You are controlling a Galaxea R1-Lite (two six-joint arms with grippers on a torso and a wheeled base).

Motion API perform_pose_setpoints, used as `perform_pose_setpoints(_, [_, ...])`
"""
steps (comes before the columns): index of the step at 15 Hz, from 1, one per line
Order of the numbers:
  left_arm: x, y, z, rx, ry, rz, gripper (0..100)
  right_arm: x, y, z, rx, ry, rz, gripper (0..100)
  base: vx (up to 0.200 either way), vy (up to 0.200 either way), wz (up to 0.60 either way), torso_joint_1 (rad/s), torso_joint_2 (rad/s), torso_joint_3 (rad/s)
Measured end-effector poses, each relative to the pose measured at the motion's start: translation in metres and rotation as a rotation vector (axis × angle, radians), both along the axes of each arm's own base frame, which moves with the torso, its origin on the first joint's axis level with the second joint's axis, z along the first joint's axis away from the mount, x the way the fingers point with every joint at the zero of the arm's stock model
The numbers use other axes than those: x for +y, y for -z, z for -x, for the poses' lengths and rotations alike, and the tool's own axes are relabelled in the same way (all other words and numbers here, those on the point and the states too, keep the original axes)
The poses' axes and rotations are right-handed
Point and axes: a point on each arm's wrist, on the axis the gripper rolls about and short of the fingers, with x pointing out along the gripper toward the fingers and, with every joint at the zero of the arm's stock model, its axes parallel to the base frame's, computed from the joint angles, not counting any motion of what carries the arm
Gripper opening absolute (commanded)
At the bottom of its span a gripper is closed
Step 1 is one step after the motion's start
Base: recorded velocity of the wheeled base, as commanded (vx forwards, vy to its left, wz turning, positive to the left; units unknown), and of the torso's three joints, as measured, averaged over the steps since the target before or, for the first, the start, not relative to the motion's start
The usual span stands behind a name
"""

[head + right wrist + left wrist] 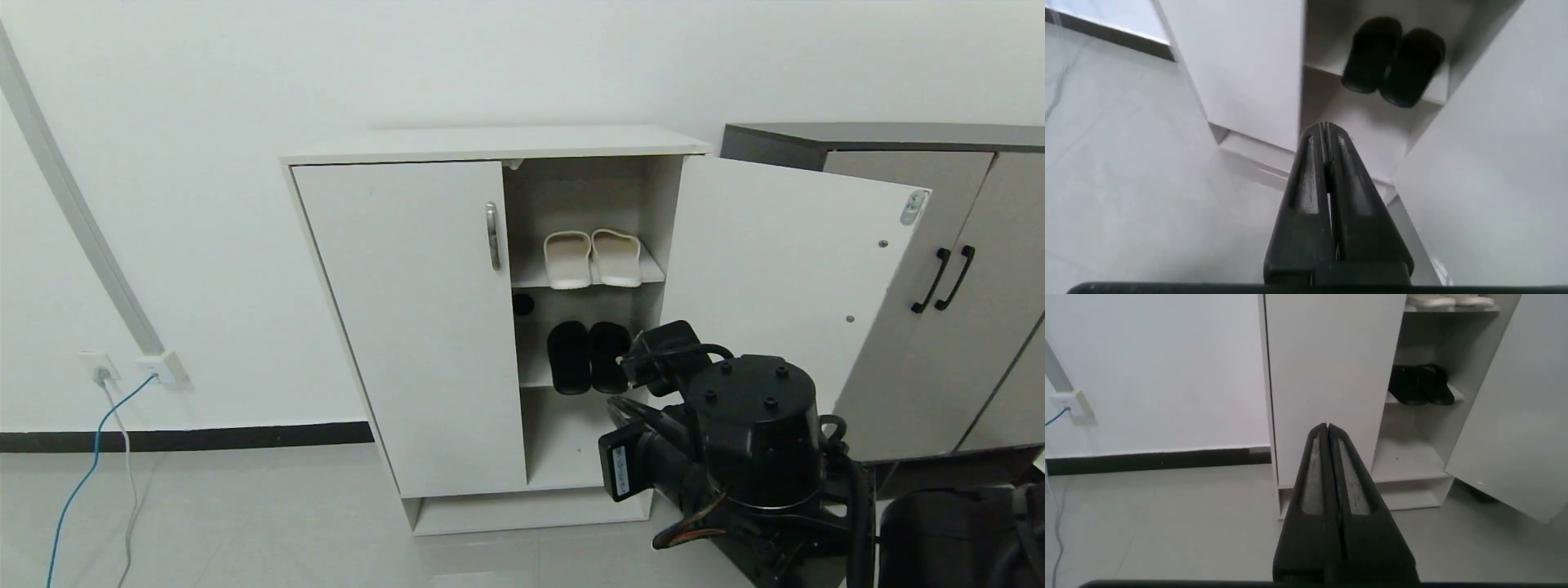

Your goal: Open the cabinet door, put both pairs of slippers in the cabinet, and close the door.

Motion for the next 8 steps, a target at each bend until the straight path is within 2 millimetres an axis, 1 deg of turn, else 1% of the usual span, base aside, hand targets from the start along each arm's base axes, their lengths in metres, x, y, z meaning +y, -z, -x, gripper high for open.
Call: perform_pose_setpoints(8, [0.0, 0.0003, 0.0, 0.002, -0.001, 0.001, 0, -0.0014, 0.0045, 0.0, 0.009, 0.003, 0.015, 0, 0.0, 0.0, 0.0, 0.0, 0.0, 0.0])
